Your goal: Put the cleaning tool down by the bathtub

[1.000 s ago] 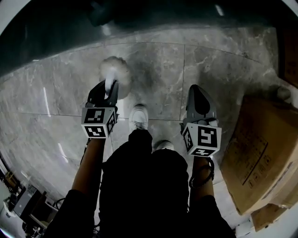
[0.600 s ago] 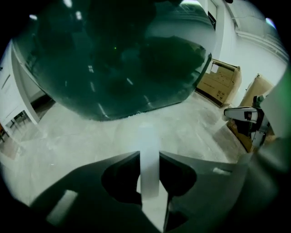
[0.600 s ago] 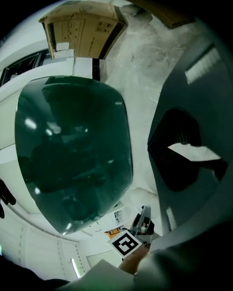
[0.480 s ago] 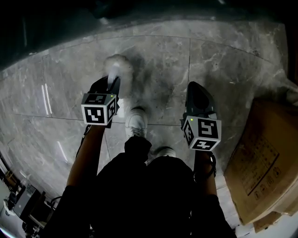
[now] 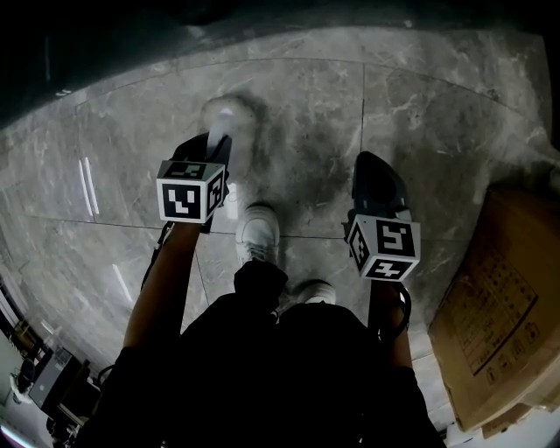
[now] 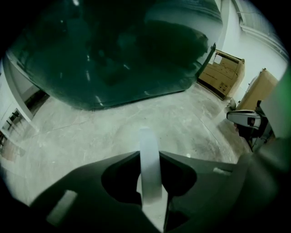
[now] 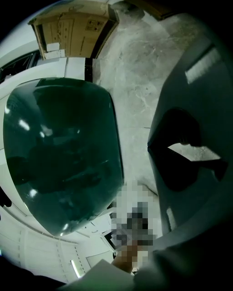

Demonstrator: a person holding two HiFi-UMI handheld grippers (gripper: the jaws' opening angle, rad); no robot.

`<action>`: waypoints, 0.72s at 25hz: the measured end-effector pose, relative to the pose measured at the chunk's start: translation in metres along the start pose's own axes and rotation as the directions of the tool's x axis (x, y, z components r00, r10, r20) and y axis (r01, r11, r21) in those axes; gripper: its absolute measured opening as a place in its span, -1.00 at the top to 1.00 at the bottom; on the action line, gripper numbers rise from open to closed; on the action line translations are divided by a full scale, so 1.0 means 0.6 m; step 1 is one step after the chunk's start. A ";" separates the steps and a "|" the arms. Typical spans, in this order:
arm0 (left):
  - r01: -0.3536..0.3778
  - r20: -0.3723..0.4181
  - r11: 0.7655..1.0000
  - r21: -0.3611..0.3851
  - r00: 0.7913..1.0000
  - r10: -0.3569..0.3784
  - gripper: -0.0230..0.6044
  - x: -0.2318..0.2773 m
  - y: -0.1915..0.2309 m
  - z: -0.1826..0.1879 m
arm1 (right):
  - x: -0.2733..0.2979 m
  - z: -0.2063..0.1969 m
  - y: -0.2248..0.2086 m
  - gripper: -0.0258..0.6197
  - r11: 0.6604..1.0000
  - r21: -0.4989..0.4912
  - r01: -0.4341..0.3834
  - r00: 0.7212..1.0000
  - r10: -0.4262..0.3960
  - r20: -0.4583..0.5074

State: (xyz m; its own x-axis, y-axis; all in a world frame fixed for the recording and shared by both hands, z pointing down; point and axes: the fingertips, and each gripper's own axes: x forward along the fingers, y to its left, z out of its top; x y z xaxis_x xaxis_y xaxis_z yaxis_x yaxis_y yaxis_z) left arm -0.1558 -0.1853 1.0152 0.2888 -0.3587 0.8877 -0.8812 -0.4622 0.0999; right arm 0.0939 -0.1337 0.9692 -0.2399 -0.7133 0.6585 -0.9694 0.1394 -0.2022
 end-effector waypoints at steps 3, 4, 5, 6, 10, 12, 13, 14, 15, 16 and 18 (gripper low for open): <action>-0.007 -0.006 1.000 0.029 1.000 0.007 0.65 0.010 -0.002 0.002 | 0.005 -0.003 -0.006 0.88 1.000 0.006 -0.002 1.000 0.002 0.004; -0.010 -0.005 0.999 0.038 1.000 0.010 0.64 0.011 -0.003 0.004 | 0.006 -0.005 -0.009 0.88 1.000 0.008 -0.001 1.000 0.001 0.005; -0.013 -0.002 0.999 0.045 1.000 0.013 0.65 0.011 -0.003 0.006 | 0.007 -0.007 -0.011 0.88 1.000 0.009 0.000 1.000 0.000 0.005; -0.016 0.004 0.999 0.049 1.000 0.016 0.65 0.010 -0.003 0.009 | 0.008 -0.008 -0.013 0.88 1.000 0.010 -0.001 1.000 0.001 0.005; -0.009 0.011 0.999 0.050 1.000 0.008 0.64 0.011 -0.004 0.007 | 0.009 -0.011 -0.013 0.88 1.000 0.006 -0.005 1.000 0.005 0.005; -0.001 0.023 0.999 0.053 1.000 0.000 0.64 0.011 -0.004 0.010 | 0.003 -0.008 -0.015 0.88 1.000 0.009 0.000 1.000 0.000 0.009; 0.000 0.031 0.998 0.058 1.000 -0.002 0.64 0.009 -0.005 0.011 | 0.000 -0.007 -0.016 0.88 1.000 0.014 0.002 1.000 -0.003 0.011; -0.002 0.039 0.998 0.064 0.999 -0.001 0.64 0.007 -0.004 0.013 | -0.004 -0.006 -0.016 0.88 1.000 0.018 0.005 1.000 -0.005 0.012; -0.006 0.047 0.997 0.072 0.999 0.003 0.64 0.006 -0.004 0.014 | -0.006 -0.005 -0.017 0.88 1.000 0.019 0.008 1.000 -0.008 0.013; -0.010 0.057 0.997 0.081 0.998 0.006 0.64 0.005 -0.004 0.016 | -0.009 -0.004 -0.018 0.88 1.000 0.017 0.011 1.000 -0.011 0.015; -0.003 0.073 0.995 0.100 0.997 -0.004 0.49 0.004 -0.007 0.019 | -0.014 -0.002 -0.021 0.88 1.000 0.012 0.017 1.000 -0.017 0.019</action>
State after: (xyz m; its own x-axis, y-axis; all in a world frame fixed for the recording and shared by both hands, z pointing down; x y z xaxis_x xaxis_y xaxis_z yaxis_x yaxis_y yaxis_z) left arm -0.1470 -0.1935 1.0116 0.3193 -0.4153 0.8518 -0.8402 -0.5398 0.0518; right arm 0.1084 -0.1287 0.9671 -0.2221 -0.7286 0.6479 -0.9726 0.1192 -0.1994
